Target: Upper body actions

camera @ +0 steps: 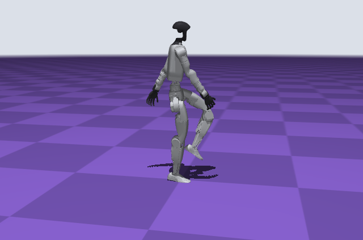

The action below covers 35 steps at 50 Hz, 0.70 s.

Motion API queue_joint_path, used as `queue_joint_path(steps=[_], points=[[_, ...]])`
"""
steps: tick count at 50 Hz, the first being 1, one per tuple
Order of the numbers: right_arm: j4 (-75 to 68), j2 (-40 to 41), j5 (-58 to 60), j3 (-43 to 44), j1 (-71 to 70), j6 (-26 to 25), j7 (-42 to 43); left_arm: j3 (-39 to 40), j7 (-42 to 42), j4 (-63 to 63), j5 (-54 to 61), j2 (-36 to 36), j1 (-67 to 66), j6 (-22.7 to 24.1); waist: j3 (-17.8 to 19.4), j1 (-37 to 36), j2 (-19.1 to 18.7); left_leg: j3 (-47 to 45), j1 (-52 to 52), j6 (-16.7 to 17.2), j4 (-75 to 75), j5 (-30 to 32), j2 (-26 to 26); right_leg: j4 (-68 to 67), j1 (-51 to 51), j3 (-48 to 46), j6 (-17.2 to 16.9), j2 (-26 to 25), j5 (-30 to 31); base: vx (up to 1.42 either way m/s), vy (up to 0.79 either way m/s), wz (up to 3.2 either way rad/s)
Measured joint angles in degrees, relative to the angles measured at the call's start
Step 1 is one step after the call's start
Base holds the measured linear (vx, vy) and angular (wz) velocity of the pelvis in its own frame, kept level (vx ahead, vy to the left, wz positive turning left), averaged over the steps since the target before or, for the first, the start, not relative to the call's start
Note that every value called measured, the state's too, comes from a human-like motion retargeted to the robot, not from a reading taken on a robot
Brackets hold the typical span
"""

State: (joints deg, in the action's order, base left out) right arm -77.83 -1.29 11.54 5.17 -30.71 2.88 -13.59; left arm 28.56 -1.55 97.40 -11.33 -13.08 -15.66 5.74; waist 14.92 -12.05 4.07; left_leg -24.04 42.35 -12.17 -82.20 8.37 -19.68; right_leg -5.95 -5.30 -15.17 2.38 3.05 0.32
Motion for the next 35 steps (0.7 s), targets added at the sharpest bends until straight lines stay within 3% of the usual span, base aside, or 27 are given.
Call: queue_joint_path(steps=[2, 5, 11, 15, 20, 22, 24, 25, 27, 28, 30, 32, 35], points=[[5.5, 0.3, 1.6, 0.1, -3.7, 2.0, 0.6, 1.0, 0.1, 0.0, -1.4, -0.5, -2.2, -1.9, 2.6, -3.3, 0.6, -2.3, 6.1, -2.5, -7.3, -3.5, -2.4, 0.2, -1.3, -0.4, 1.2, 0.8, 0.0, -0.02, -0.13, -0.49], [11.7, -0.8, -0.9, -1.5, -6.5, 6.4, 1.3, 4.0, -0.4, 0.0, -2.5, -0.9, -5.5, -2.2, 2.0, -7.4, 2.1, -4.7, 15.6, -2.5, -12.2, -6.5, -0.4, 1.1, -0.5, 1.9, 2.5, 1.4, 0.7, 0.16, -0.01, -0.26], [13.9, 0.1, 0.0, -3.7, -7.3, 10.3, 1.9, 7.0, 2.4, 0.0, 3.9, 1.3, -4.4, -2.9, 0.9, -9.0, 4.4, -8.2, 12.3, 0.0, -7.6, -6.1, 1.1, 0.6, 0.2, 2.2, 2.0, 3.8, 0.1, 0.07, 0.04, 0.01], [9.9, 1.0, 2.4, -6.0, -0.9, 10.7, 2.9, 3.8, 3.0, 0.0, 4.4, 1.9, 1.0, -1.9, -2.6, -5.1, 3.7, -4.8, -0.9, 1.9, 3.1, -3.9, 3.4, 1.5, -1.4, -1.1, 0.8, 2.8, -0.9, 0.16, 0.1, 0.58], [2.4, 1.7, 11.8, -1.7, 16.1, 7.9, 5.6, -3.8, -0.3, -2.0, 4.2, 3.6, 7.4, 1.0, -9.6, -1.4, 4.1, -2.2, -29.4, 5.5, 46.0, 5.6, 19.5, -1.5, -1.6, -3.0, -2.5, 3.8, -4.3, 0.39, 0.22, 0.31], [-6.4, 0.7, 10.5, 2.1, 24.8, 7.5, 10.7, -8.3, -5.2, -3.0, 7.5, 4.8, 10.7, 3.9, -12.1, 1.7, 0.9, -0.9, -45.9, 9.1, 70.2, -9.3, 23.6, -7.4, -2.2, -6.8, -2.9, 0.1, -4.2, 0.65, 0.22, 0.74], [-14.3, -2.4, 10.3, 6.0, 29.7, 5.6, 13.9, -12.4, -6.1, -3.9, 9.7, 6.3, 16.0, 5.9, -13.2, 7.0, -2.5, -1.5, -50.8, 9.6, 79.1, -13.7, 21.1, -20.3, 2.4, -11.6, -3.2, -0.3, 5.7, 0.27, 0.12, 1.04], [-17.8, -4.2, 10.6, 7.9, 30.8, 4.0, 15.8, -14.0, -5.0, -4.2, 10.3, 6.9, 20.8, 6.0, -12.6, 9.7, -4.2, 1.8, -50.0, 9.1, 81.1, -12.9, 20.0, -31.3, 8.0, -11.1, -3.8, 0.7, 13.7, -0.28, -0.01, 1.13], [-19.6, -7.0, 8.6, 10.7, 33.2, 2.2, 21.5, -16.2, -1.1, -8.3, 7.7, 6.8, 29.8, 6.4, -4.9, 15.2, -5.2, 6.8, -51.3, 7.9, 81.7, -11.5, 19.1, -51.7, 17.4, -8.7, -0.5, 2.6, 16.8, -0.47, 0.04, 0.95], [-19.6, -8.5, 7.1, 12.0, 34.7, 1.5, 23.6, -18.2, 1.1, -10.6, 6.9, 6.2, 34.6, 6.5, -2.9, 15.6, -5.3, 6.3, -51.3, 7.4, 82.8, -10.8, 19.6, -60.8, 23.2, -7.1, 0.0, 3.4, 13.6, -0.51, 0.12, 0.37], [-19.6, -10.5, 4.6, 14.4, 36.6, -0.7, 24.6, -21.7, 4.7, -14.8, 5.1, 3.8, 42.8, 5.9, 0.8, 18.3, -4.6, 5.9, -51.1, 7.1, 83.4, -10.5, 20.6, -75.6, 32.0, -8.5, 1.7, 10.5, 9.2, -0.52, 0.16, 0.68], [-19.6, -11.5, 3.2, 16.9, 40.3, -4.8, 24.3, -18.8, 3.1, -23.0, -3.8, 3.1, 47.0, 5.3, 4.3, 23.9, -4.7, 9.9, -50.3, 6.8, 82.5, -10.0, 19.6, -85.3, 41.0, -9.3, 2.0, 12.3, 8.0, -0.24, 0.11, 1.17], [-19.6, -13.3, 1.3, 19.8, 46.7, -5.9, 24.2, -20.6, -1.2, -26.9, -5.1, 4.1, 48.9, 7.7, 1.9, 26.7, -6.2, 12.0, -48.1, 6.5, 82.0, -9.8, 18.6, -88.1, 50.1, -10.3, 1.6, 9.5, 6.5, 0.18, -0.04, 0.41]])
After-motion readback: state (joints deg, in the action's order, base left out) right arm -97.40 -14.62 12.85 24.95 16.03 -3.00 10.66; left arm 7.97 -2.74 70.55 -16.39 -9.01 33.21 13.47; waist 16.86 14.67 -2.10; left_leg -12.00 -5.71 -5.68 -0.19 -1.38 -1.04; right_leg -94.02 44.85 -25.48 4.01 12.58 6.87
